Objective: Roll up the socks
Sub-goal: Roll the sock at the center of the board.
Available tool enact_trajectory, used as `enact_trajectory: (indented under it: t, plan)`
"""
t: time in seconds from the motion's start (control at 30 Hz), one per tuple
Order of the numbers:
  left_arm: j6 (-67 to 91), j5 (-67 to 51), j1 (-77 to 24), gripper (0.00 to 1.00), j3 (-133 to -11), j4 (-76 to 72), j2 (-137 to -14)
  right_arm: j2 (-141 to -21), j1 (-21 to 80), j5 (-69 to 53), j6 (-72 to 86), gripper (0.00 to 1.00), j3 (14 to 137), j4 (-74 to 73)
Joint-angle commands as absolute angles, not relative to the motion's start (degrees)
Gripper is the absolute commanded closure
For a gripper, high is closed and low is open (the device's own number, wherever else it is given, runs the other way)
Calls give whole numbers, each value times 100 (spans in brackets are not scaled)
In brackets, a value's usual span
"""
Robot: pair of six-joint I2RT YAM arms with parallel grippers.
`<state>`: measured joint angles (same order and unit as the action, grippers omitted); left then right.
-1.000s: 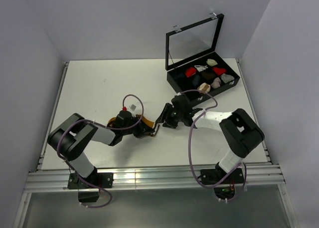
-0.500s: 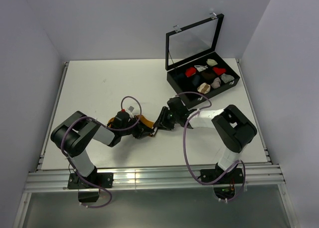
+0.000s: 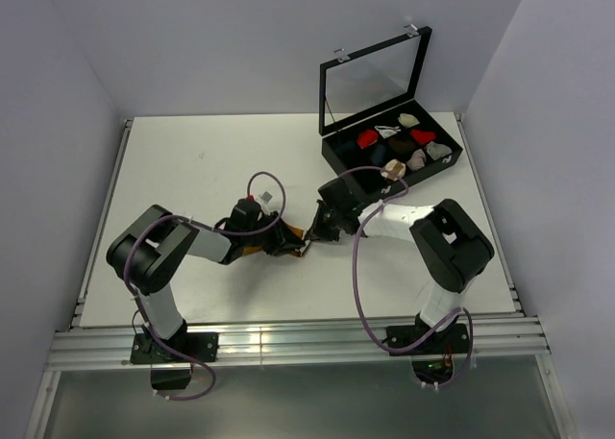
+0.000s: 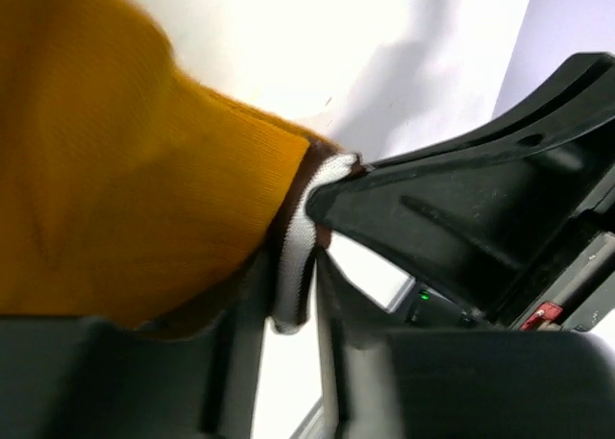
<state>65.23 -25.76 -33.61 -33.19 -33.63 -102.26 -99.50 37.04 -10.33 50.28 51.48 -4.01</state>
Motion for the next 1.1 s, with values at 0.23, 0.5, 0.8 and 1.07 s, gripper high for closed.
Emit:
enact_trajectory:
  t: [0.23,0.5,0.8,1.07]
  plan:
    - [4255,-1039,-3594,43,-4403,-1548,-9590,-9861,3516,-167,4676,100,6046,-2592]
    - [3148,1124,-5079,45,-4500,-1274,-8851,-10195,3507,-386,4720,100,6661,-3427]
    - [3102,2240,-5950,50,-4412,-1520,-9140,-10380,3516,-466,4702,100,6899,-3656]
    - [3375,2724,-6258,49,-3692,-2161,-8659,-10485,3507,-703,4667,100,6873,-3577]
